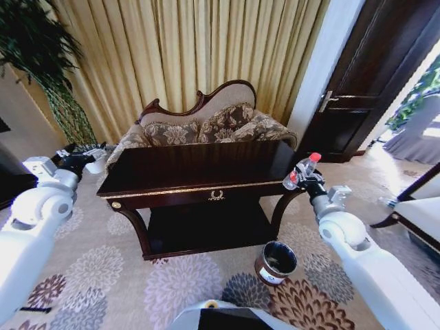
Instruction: Move to the front of the table and place the trash on the table into the trash bin.
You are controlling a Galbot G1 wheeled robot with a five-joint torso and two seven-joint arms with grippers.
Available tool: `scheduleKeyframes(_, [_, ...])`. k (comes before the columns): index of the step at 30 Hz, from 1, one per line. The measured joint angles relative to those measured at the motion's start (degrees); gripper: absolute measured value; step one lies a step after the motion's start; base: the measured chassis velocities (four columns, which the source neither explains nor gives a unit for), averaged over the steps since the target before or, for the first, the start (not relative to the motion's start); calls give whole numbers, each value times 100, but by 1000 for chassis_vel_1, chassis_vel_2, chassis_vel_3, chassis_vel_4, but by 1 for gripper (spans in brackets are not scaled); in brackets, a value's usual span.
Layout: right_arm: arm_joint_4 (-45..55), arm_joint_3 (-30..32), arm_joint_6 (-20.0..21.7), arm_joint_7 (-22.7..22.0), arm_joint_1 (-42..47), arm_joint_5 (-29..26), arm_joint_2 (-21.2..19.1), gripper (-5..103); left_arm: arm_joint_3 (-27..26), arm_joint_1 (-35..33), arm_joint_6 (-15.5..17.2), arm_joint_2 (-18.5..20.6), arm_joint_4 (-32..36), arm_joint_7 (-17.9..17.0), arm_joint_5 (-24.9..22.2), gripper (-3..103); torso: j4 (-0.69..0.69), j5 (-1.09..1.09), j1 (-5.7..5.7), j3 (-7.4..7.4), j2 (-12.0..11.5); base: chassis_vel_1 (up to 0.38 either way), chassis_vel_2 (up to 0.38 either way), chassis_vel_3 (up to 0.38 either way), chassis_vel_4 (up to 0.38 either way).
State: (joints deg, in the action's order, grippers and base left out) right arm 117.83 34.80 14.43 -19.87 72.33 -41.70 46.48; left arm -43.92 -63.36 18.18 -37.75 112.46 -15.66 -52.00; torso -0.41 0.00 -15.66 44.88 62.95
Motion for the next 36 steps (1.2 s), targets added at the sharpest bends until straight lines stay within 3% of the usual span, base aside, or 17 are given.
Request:
scheduleKeyframes(10, [-80, 39, -90, 175, 201, 154, 174, 26, 37, -263, 119, -82, 226, -78, -97, 100, 1, 1, 5, -3, 4, 116, -95, -100, 110])
scheduleKeyframes(19, [-975, -123, -307, 628, 509, 850, 731, 26, 106, -805, 223, -487, 675, -209, -37, 100, 0, 0, -3, 1, -2, 0, 0, 0, 0])
scheduleKeyframes(22, [-1866, -325, -641, 854, 531, 1433, 1006, 26, 77, -1015, 239, -664, 820, -232, 48, 100, 0, -1, 0, 0, 0, 0, 0, 0, 0])
scheduleKeyframes(25, [-2178, -395, -747, 893, 483, 1604, 1113, 26, 54, -1063, 239, -701, 853, -232, 72, 100, 0, -1, 2, -1, 0, 0, 0, 0, 0])
scheduleKeyframes(27, [-3108, -600, -1099, 918, 191, 2017, 1433, 26, -39, -1175, 239, -755, 920, -230, 108, 100, 0, 0, 2, -1, 1, 0, 0, 0, 0])
scheduleKeyframes(36, [-5141, -753, -1934, 903, -892, 2758, 2071, 26, -161, -1323, 216, -786, 1027, -215, 128, 100, 4, -1, 1, 0, 0, 0, 0, 0, 0])
